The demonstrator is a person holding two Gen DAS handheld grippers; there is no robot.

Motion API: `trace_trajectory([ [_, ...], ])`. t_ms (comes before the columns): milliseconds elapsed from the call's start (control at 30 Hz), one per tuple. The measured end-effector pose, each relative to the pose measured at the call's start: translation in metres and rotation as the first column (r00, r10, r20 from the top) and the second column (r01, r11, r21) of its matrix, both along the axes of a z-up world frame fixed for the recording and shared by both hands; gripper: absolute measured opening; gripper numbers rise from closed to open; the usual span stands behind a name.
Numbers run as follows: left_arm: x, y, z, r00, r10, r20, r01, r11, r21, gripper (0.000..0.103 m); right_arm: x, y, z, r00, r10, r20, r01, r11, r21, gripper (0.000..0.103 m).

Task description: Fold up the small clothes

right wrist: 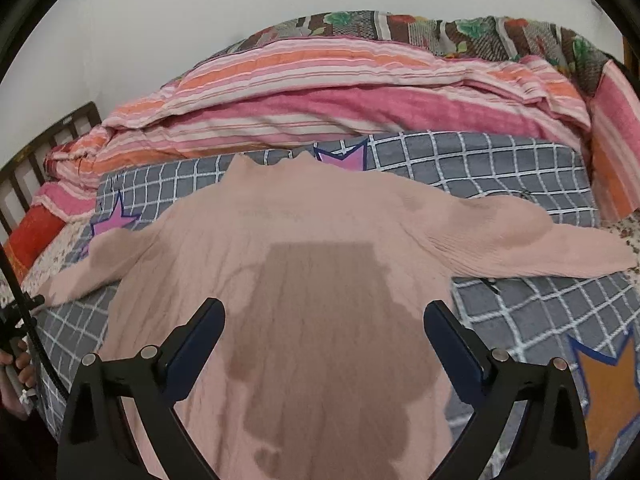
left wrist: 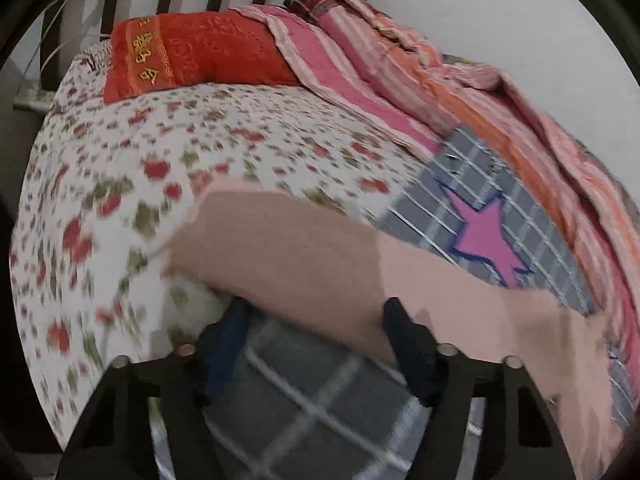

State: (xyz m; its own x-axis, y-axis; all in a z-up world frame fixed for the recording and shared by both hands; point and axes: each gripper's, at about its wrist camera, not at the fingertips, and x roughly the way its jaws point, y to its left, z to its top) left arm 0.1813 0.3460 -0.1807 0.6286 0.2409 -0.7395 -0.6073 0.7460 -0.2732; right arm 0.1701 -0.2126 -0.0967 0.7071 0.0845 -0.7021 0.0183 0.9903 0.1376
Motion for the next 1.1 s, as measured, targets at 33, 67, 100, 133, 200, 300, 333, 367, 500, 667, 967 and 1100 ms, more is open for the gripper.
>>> trace_trajectory([
  [33,0.004,0.005,-0.001,1.000,0.019,-0.008,-0.018,1.000,0.023,0.057,0.004,-0.001,-0.001,1.000,-0.005,0.004,0.005,1.000,0.006,0.098],
  [67,0.003,0.010,-0.002,0.999,0.032,-0.008,-0.031,0.999,0.038,0.052,0.007,-0.001,-0.002,1.000,-0.011,0.007,0.010,1.000,0.007,0.098],
  [100,0.002,0.013,-0.001,0.999,0.044,-0.012,-0.043,0.997,0.060,0.047,0.010,-0.002,-0.002,1.000,-0.017,0.011,0.017,1.000,0.009,0.098],
  [133,0.003,0.014,0.001,0.998,0.053,-0.019,-0.051,0.994,0.095,0.029,0.014,-0.003,-0.002,1.000,-0.026,0.015,0.025,1.000,0.010,0.098],
  [200,0.008,0.013,0.010,0.999,0.033,-0.035,-0.027,0.986,0.166,0.007,0.019,-0.007,-0.001,0.999,-0.036,0.018,0.035,0.999,0.020,0.098],
  [300,0.009,0.002,0.033,1.000,-0.013,-0.012,0.015,0.977,0.214,0.007,0.022,-0.013,0.001,0.999,-0.041,0.027,0.040,0.999,0.035,0.098],
  [333,0.010,-0.006,0.044,1.000,-0.030,-0.007,0.031,0.969,0.244,0.007,0.022,-0.016,0.001,0.999,-0.039,0.034,0.038,0.999,0.036,0.098],
  [367,0.013,-0.013,0.054,0.999,-0.046,0.001,0.044,0.965,0.258,0.007,0.021,-0.018,0.001,0.998,-0.038,0.039,0.037,0.999,0.037,0.098],
  [500,0.028,-0.070,0.105,0.981,-0.179,0.078,0.148,0.942,0.301,0.007,0.015,-0.032,-0.003,0.998,-0.040,0.045,0.037,0.998,0.057,0.098],
  [667,0.056,-0.175,0.152,0.905,-0.397,0.153,0.329,0.881,0.339,0.007,0.004,-0.068,0.000,0.995,-0.092,0.044,0.087,0.990,0.110,0.098],
  [967,0.110,-0.391,0.162,0.706,-0.691,0.156,0.614,0.706,0.353,0.007,-0.018,-0.134,0.005,0.985,-0.164,0.053,0.156,0.980,0.122,0.098],
  [1100,0.114,-0.468,0.142,0.626,-0.767,0.139,0.701,0.632,0.329,0.007,-0.021,-0.156,0.004,0.982,-0.185,0.044,0.173,0.966,0.191,0.098],
])
